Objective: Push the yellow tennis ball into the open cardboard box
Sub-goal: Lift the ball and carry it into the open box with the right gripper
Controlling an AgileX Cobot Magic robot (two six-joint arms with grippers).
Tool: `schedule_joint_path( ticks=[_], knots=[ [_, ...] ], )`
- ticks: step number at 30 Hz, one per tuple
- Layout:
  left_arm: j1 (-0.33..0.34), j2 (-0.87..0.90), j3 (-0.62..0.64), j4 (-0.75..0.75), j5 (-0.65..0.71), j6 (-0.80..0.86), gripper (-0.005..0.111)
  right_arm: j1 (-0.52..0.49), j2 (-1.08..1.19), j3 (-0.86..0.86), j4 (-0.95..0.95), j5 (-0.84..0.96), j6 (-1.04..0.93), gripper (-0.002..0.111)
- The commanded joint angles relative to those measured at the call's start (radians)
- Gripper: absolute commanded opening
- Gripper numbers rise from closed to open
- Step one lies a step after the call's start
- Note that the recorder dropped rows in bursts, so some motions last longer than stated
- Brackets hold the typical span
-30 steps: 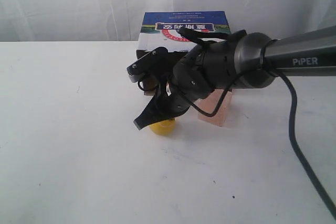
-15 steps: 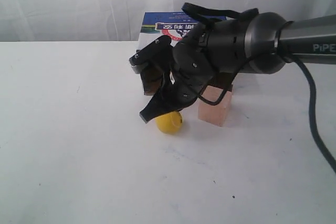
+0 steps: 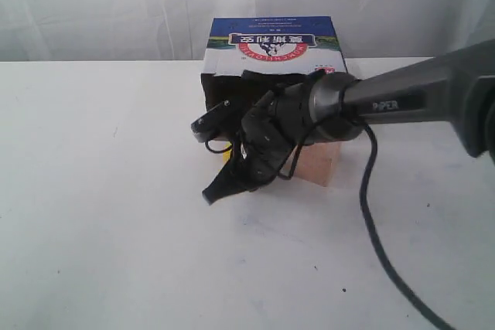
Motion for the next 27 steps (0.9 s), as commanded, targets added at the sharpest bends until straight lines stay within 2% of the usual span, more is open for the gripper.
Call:
schedule_joint_path(
  ticks=[1,4,8,15,21,27],
  knots=[
    [-0.005,-0.005,0.004,0.002,0.017,0.002,0.000,-0.083,-0.041,-0.178,-0.262,0.105,0.199,0.000],
    [-0.005,-0.005,0.004,0.002,0.017,0.002,0.000,-0.074,-0.206,-0.175,-0.326,0.139,0.260,0.000],
    [-0.005,-0.005,0.004,0.002,0.017,0.002,0.000,-0.019,-0.269,-0.084,-0.264,0.189,0.266,0.000],
    [-0.005,-0.005,0.004,0.002,0.017,0.002,0.000,0.081,-0.340,0.061,-0.239,0.155,0.323,0.000],
    [-0.005,-0.005,0.004,0.002,0.017,0.002,0.000,0.156,-0.458,0.131,-0.071,0.069,0.327,0.000],
    [-0.005,-0.005,0.004,0.002,0.017,0.002,0.000,0.164,-0.542,0.149,0.218,0.228,0.327,0.000]
  ],
)
